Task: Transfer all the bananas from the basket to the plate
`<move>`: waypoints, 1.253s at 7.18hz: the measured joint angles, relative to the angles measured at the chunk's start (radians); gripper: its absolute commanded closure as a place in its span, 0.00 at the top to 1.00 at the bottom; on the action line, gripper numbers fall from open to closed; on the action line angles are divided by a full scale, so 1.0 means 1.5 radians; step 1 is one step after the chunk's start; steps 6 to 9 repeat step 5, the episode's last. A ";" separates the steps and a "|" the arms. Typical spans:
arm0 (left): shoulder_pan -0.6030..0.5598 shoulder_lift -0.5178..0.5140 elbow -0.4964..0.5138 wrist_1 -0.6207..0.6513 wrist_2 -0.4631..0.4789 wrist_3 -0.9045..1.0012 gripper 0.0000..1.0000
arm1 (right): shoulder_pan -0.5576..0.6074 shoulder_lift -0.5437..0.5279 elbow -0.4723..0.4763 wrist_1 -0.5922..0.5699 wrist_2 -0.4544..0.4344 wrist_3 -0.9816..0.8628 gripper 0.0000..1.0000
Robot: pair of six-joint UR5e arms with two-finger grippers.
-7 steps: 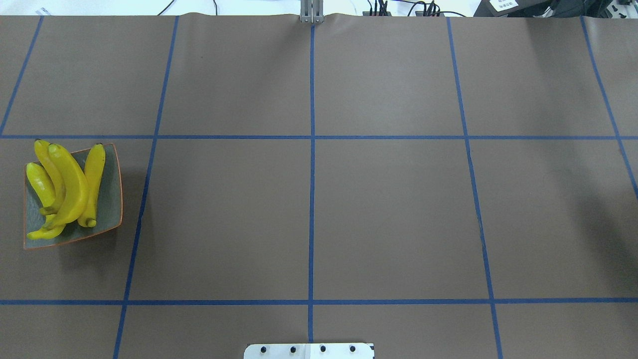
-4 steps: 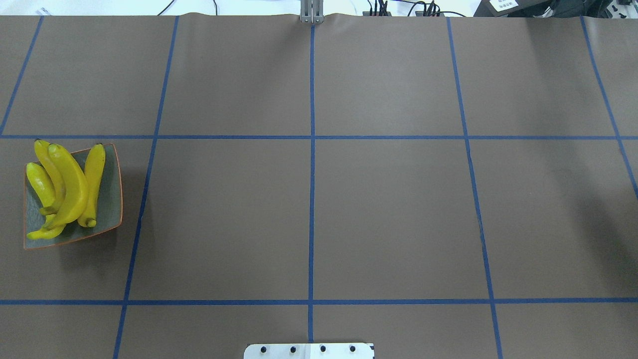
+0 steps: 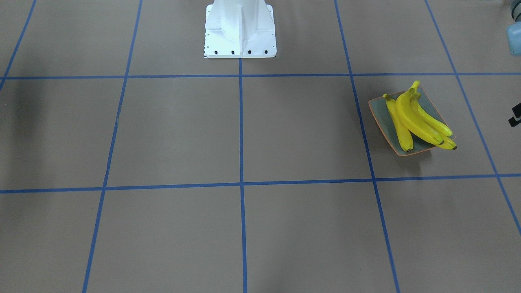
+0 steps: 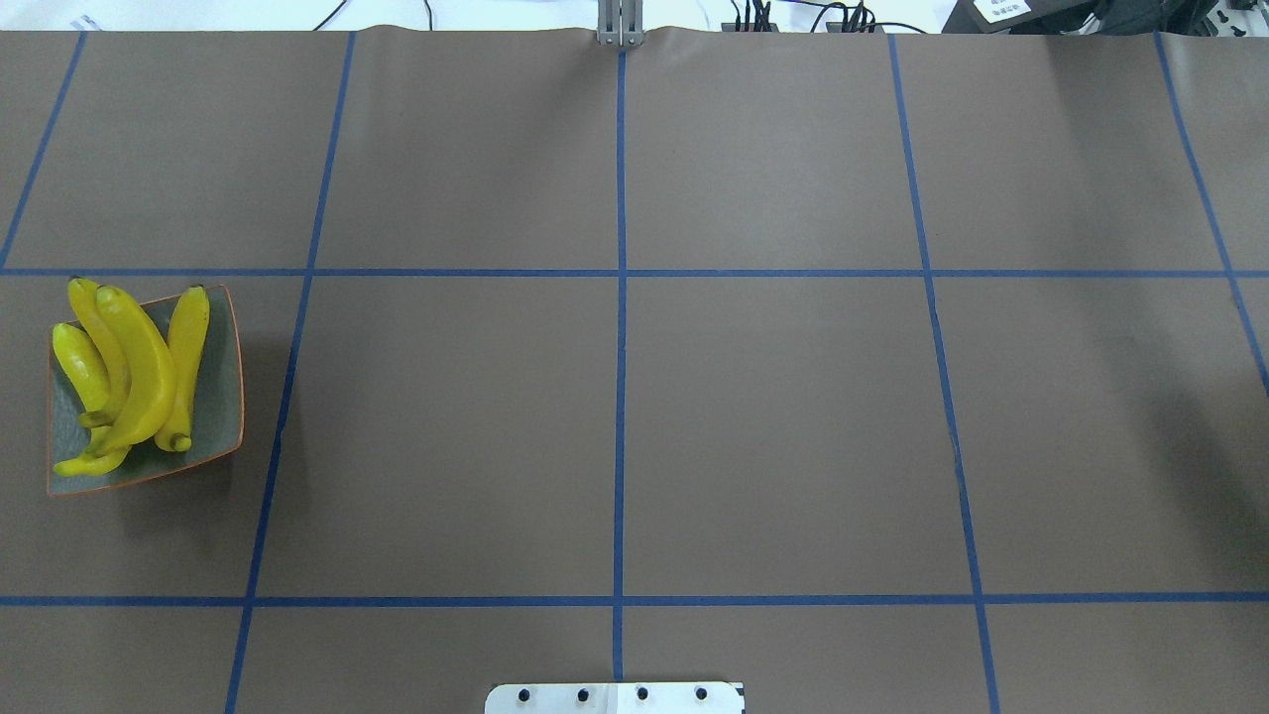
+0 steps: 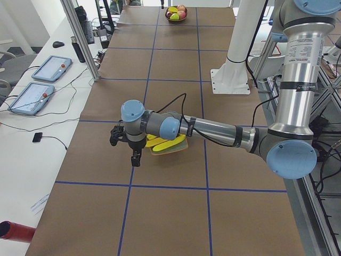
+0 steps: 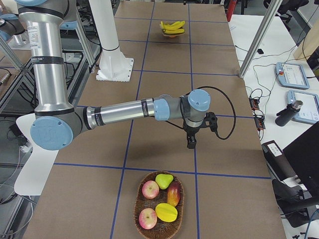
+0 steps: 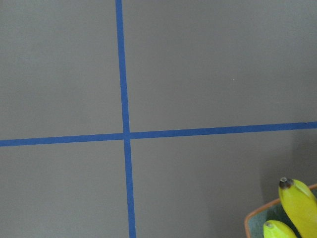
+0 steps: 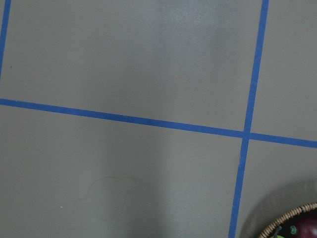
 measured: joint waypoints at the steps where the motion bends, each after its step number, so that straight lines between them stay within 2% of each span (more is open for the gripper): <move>1: 0.000 0.001 0.000 0.001 0.014 0.024 0.99 | 0.000 -0.001 0.000 0.000 -0.003 0.000 1.00; 4: -0.001 0.009 0.008 0.019 0.019 0.093 0.99 | 0.000 -0.004 0.000 0.000 -0.005 0.000 1.00; 9: 0.000 0.012 0.007 0.027 0.010 0.099 0.99 | 0.000 -0.006 0.001 0.000 -0.005 0.000 1.00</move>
